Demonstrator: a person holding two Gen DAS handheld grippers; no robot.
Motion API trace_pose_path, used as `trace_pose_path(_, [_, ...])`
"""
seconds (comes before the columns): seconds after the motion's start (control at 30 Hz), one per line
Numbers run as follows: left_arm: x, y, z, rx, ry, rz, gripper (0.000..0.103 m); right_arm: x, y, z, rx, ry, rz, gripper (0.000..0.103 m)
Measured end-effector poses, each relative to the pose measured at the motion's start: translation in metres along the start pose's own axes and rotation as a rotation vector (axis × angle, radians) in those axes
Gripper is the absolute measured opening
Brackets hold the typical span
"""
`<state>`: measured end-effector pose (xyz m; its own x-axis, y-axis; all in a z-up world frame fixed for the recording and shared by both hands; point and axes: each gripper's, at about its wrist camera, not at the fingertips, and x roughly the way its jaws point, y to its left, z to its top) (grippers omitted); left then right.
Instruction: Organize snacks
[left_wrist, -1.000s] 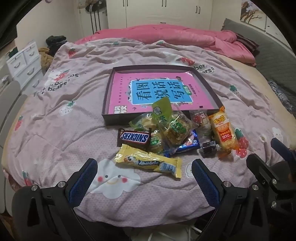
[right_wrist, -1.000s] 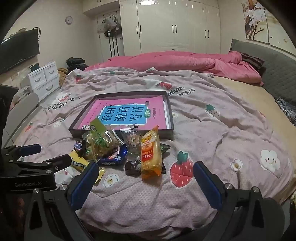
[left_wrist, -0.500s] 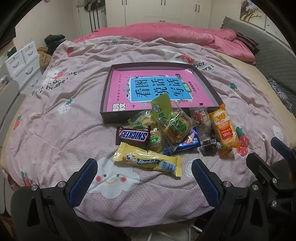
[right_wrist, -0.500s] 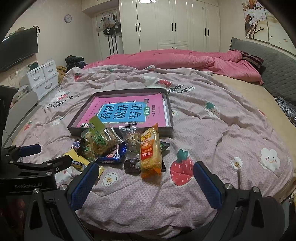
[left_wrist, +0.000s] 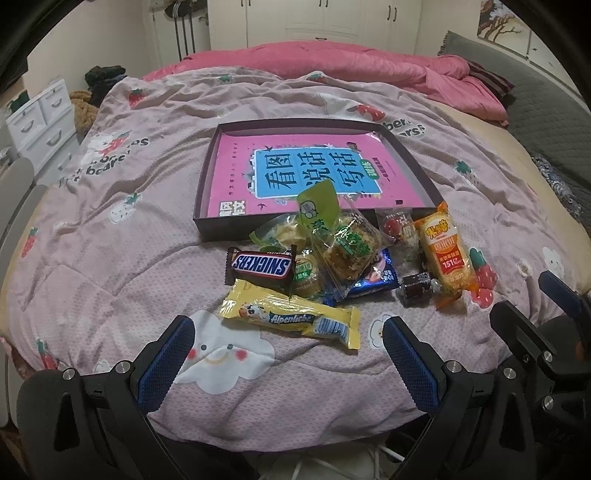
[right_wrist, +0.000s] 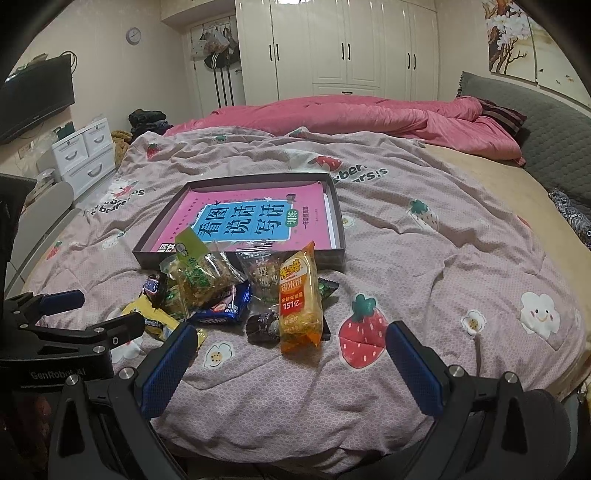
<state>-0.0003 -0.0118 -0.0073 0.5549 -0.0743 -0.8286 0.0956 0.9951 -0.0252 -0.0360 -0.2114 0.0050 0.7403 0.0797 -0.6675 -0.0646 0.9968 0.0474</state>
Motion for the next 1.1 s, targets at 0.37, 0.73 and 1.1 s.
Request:
trace_pose_path(0.37, [0.003, 0.000, 0.001, 0.000, 0.010, -0.004, 0.101, 0.001, -0.001, 0.001, 0.005, -0.003, -0.007, 0.102])
trace_pose_path(0.73, [0.005, 0.000, 0.001, -0.002, 0.014, -0.002, 0.101, -0.002, -0.003, 0.002, 0.010, -0.011, -0.007, 0.102])
trace_pose_path(1.1, [0.009, 0.012, 0.001, -0.047, 0.037, -0.009, 0.101, -0.001, -0.005, 0.004, 0.023, -0.002, -0.001, 0.102])
